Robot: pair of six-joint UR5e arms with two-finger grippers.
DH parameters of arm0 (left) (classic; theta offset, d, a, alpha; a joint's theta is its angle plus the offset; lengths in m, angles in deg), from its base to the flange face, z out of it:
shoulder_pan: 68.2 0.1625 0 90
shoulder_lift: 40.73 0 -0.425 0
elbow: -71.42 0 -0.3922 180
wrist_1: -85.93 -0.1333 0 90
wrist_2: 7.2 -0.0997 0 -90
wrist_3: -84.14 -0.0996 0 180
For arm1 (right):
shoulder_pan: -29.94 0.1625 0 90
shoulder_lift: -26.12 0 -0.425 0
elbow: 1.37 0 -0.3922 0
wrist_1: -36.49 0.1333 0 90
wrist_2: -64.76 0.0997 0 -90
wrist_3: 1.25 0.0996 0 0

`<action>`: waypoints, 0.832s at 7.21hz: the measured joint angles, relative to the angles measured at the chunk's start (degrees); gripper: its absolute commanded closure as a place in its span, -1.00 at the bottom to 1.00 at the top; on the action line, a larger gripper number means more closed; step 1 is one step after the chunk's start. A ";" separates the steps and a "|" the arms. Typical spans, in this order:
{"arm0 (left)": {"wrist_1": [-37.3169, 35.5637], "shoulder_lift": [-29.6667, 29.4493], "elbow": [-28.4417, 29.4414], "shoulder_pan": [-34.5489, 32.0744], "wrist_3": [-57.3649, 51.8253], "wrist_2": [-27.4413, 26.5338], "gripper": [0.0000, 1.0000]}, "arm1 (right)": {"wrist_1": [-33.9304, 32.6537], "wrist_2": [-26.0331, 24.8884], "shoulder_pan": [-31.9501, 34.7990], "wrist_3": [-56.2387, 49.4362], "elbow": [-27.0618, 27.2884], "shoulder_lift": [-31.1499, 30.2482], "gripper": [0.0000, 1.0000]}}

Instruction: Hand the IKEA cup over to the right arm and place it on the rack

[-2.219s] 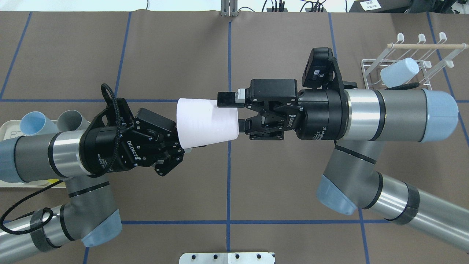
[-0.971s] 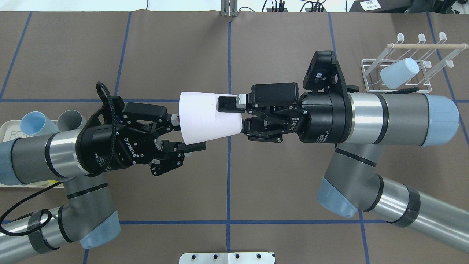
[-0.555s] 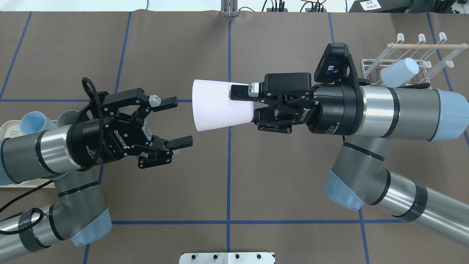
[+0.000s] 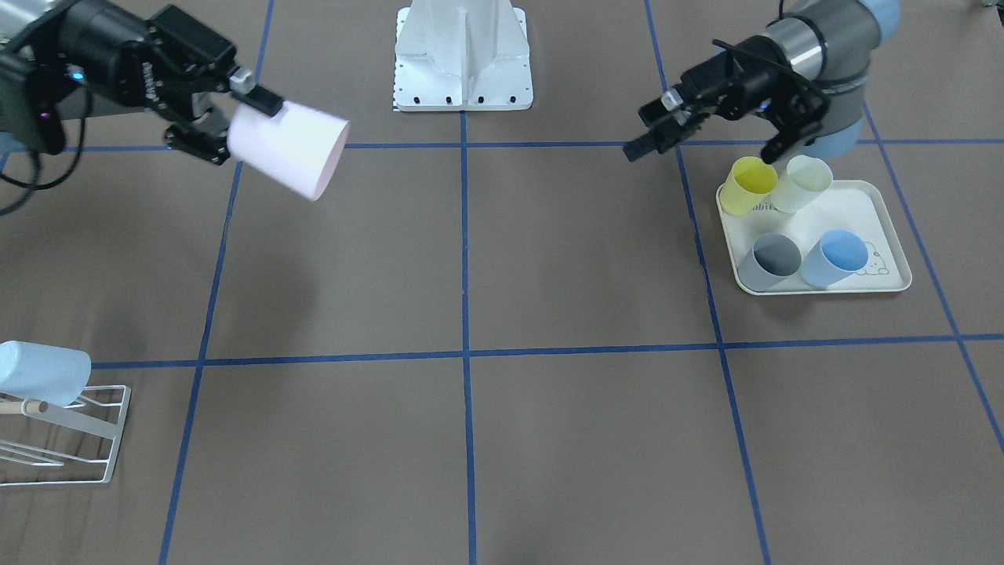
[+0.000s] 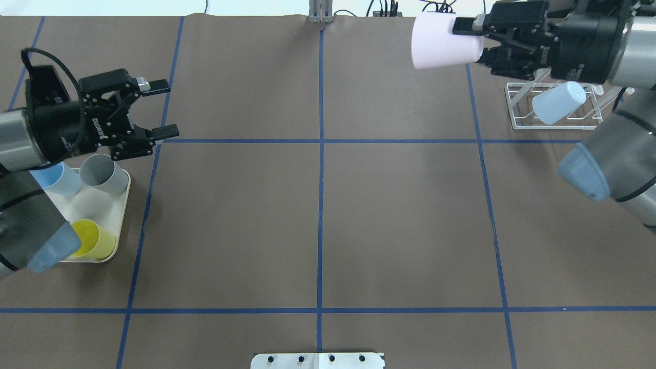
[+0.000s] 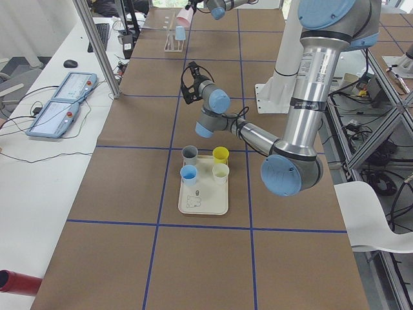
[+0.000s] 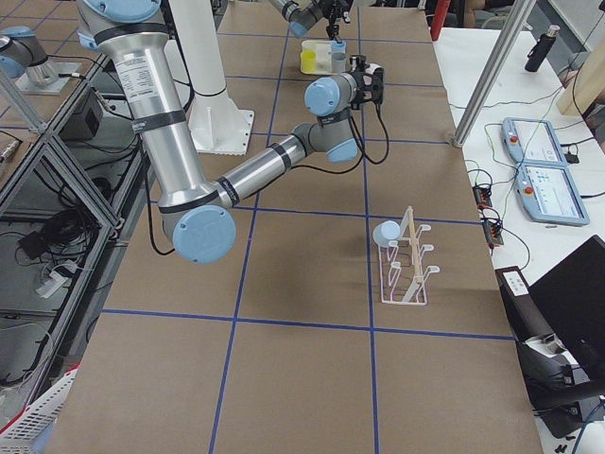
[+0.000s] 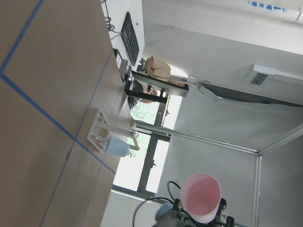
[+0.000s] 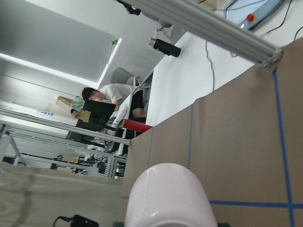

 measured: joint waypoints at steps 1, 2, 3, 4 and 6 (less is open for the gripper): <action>-5.53 0.29 0.15 -6.40 -3.91 7.33 -1.00 | -4.34 2.55 4.27 -6.42 -0.04 -2.23 0.52; -10.45 0.66 0.20 -10.70 -8.51 11.65 -1.00 | -8.79 4.65 7.57 -14.37 -0.18 -4.67 0.53; -15.27 1.42 0.23 -13.83 -14.38 13.69 -1.00 | -15.29 7.59 10.96 -22.72 -0.26 -6.04 0.54; -20.63 2.55 0.17 -16.46 -22.55 14.59 -1.00 | -22.71 10.83 14.66 -30.61 -0.33 -6.73 0.53; -32.66 4.85 -0.36 -19.58 -42.35 14.83 -1.00 | -34.68 13.73 18.70 -46.73 -0.46 -9.44 0.53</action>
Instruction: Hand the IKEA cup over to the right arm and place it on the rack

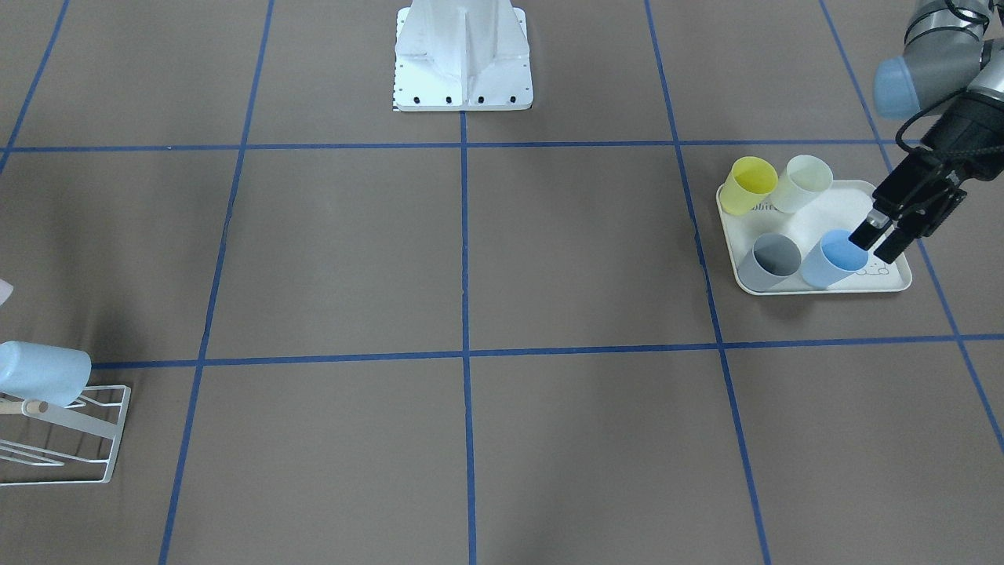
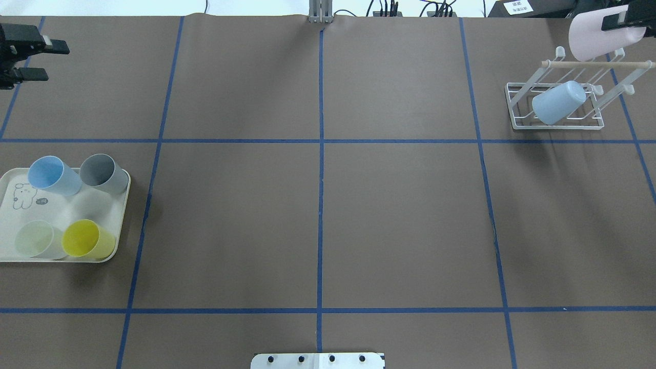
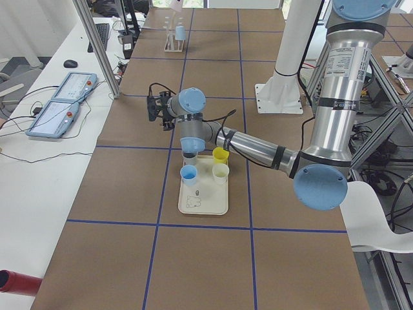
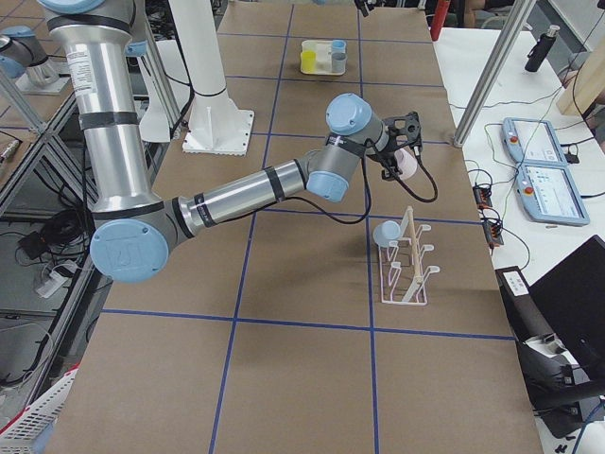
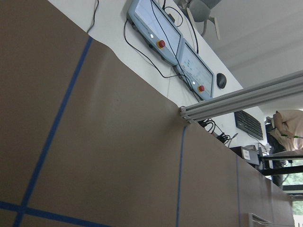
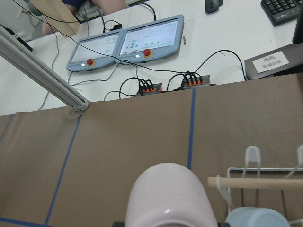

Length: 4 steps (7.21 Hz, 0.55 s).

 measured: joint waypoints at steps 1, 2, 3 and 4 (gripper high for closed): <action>-6.00 0.40 -0.12 -1.78 -8.51 -0.10 -1.00 | -5.70 0.09 0.66 -6.17 -0.38 -1.03 0.53; -11.21 0.55 -0.13 -3.37 -16.14 -0.19 -1.00 | -11.83 -0.07 1.01 -11.85 -1.41 -0.96 0.53; -14.84 0.61 -0.14 -4.35 -20.99 -0.30 -1.00 | -16.68 -0.17 1.26 -17.47 -3.36 -0.28 0.53; -16.71 0.70 -0.17 -4.86 -23.11 -0.38 -1.00 | -19.79 -0.15 1.46 -21.21 -6.32 1.02 0.53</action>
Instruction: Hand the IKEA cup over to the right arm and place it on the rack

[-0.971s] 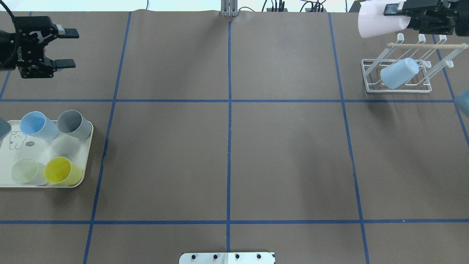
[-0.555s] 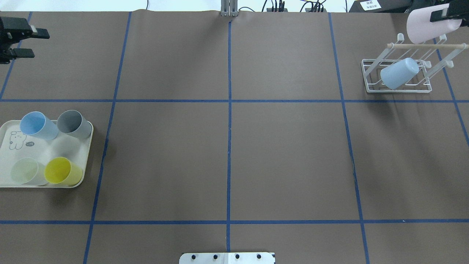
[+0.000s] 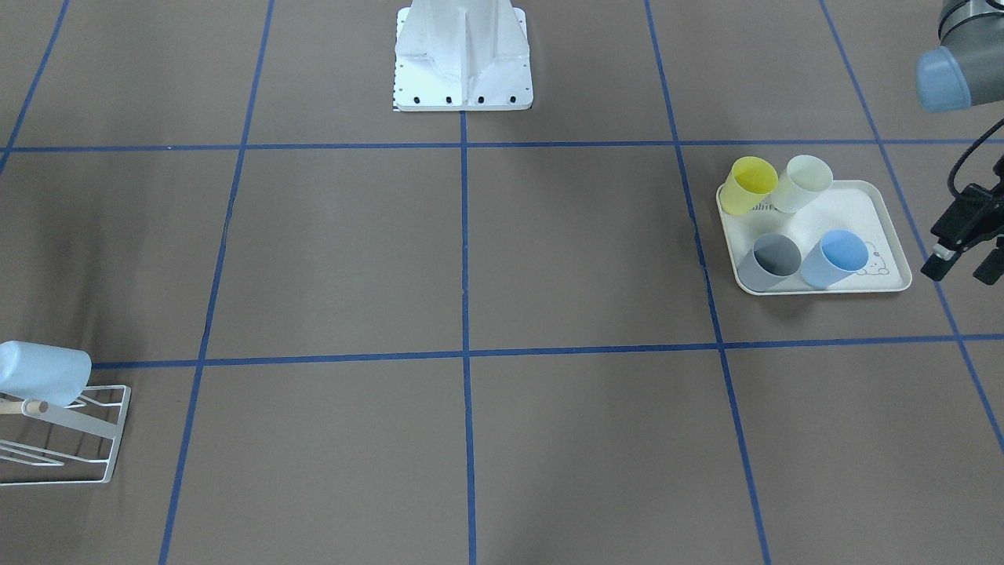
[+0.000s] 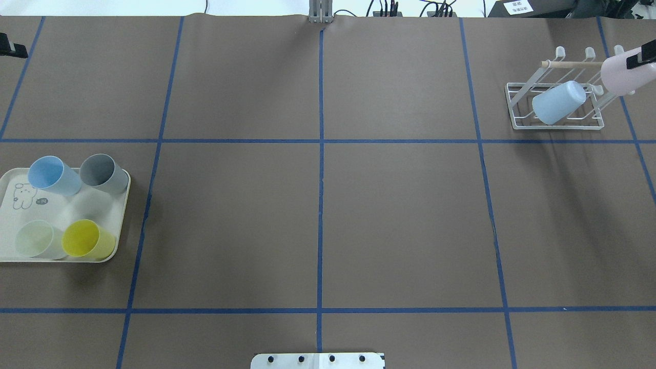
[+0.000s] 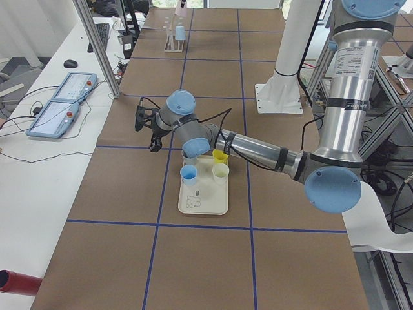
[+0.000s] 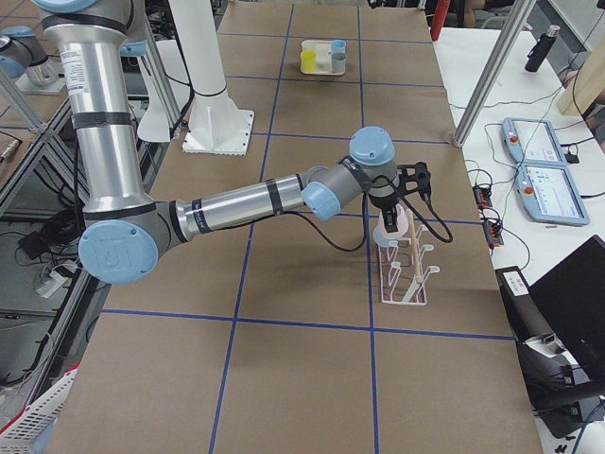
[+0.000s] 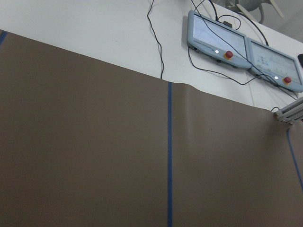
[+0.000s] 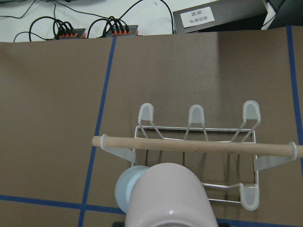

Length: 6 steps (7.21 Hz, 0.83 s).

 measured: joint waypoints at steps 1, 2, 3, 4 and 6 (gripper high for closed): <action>-0.67 0.30 -0.12 -0.23 -0.74 -0.02 -1.00 | -1.67 0.12 0.05 -2.07 -3.22 1.55 0.53; -0.87 0.95 -0.54 -0.28 -0.98 0.03 -1.00 | -2.34 0.27 0.02 -3.49 -5.44 2.47 0.53; -0.92 1.58 -1.16 -0.28 -1.05 0.15 -1.00 | -2.61 0.38 -0.11 -4.18 -6.68 2.99 0.54; -0.94 1.84 -1.54 -0.28 -1.06 0.29 -1.00 | -2.70 0.34 -0.54 -4.42 -7.35 3.24 0.54; -0.95 1.94 -1.87 -0.27 -0.99 0.37 -1.00 | -2.74 0.38 -1.39 -4.56 -9.14 4.59 0.54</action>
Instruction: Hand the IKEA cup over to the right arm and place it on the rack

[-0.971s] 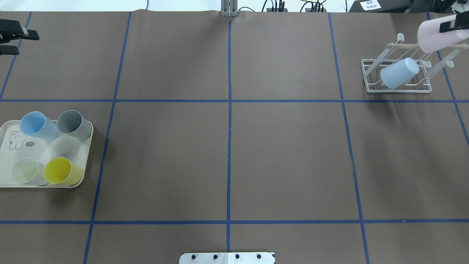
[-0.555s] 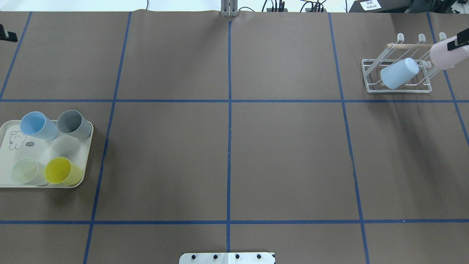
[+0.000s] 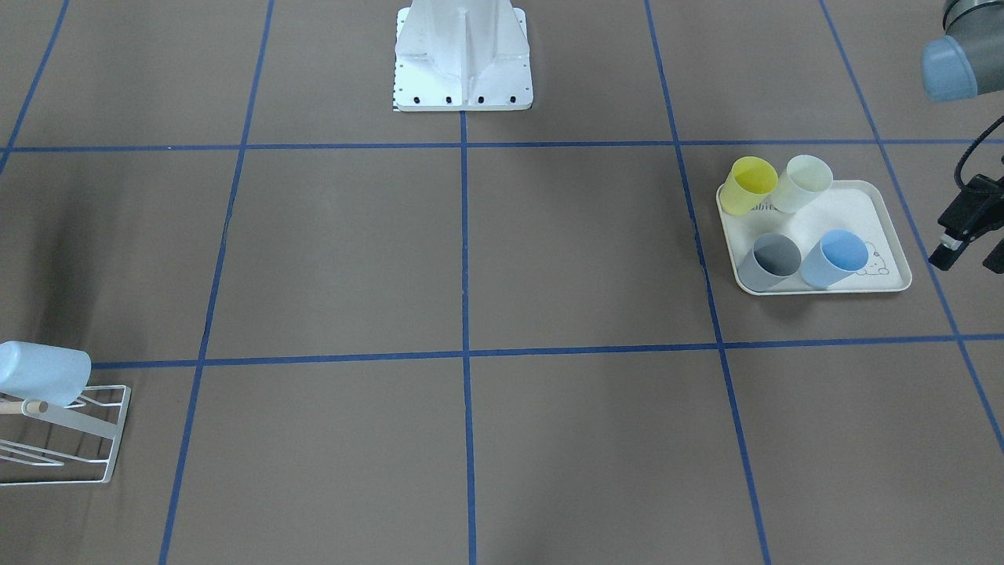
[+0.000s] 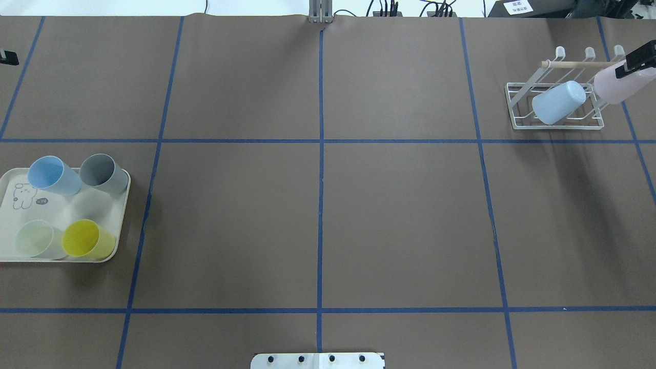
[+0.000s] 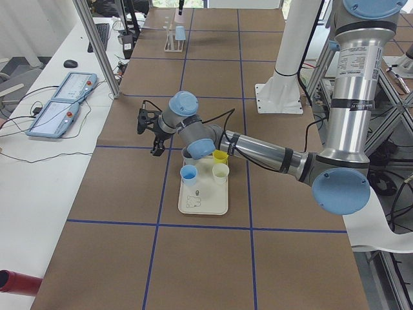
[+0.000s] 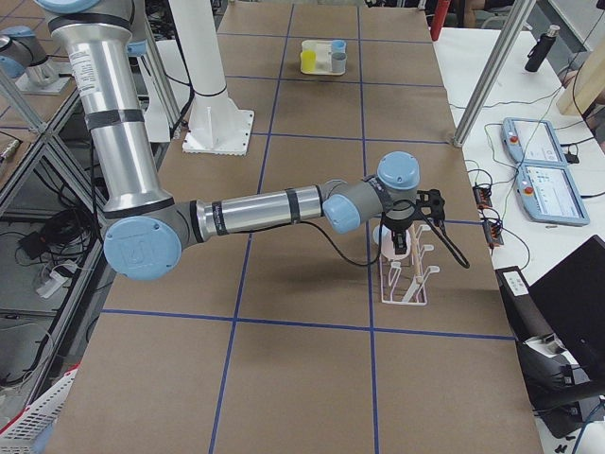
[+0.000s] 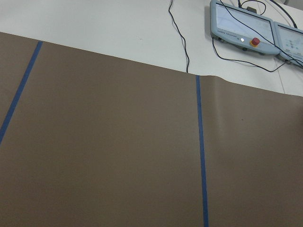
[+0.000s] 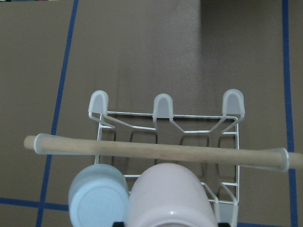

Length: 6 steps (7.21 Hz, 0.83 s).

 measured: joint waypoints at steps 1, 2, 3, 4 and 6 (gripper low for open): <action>0.00 -0.01 -0.07 0.00 0.04 0.01 -1.00 | -0.01 0.02 -0.11 -0.01 -0.76 0.66 0.54; 0.00 -0.03 -0.10 0.03 0.06 0.01 -1.00 | 0.00 0.05 -0.17 -0.02 -1.07 0.96 0.54; 0.00 -0.04 -0.12 0.06 0.07 0.01 -1.00 | 0.00 0.06 -0.27 -0.02 -1.18 1.12 0.54; 0.00 -0.04 -0.19 0.07 0.08 0.01 -1.00 | -0.03 0.04 -0.41 -0.02 -1.24 1.34 0.54; 0.00 -0.04 -0.43 0.09 0.16 0.01 -1.00 | -0.06 0.04 -0.78 -0.04 -1.56 1.81 0.54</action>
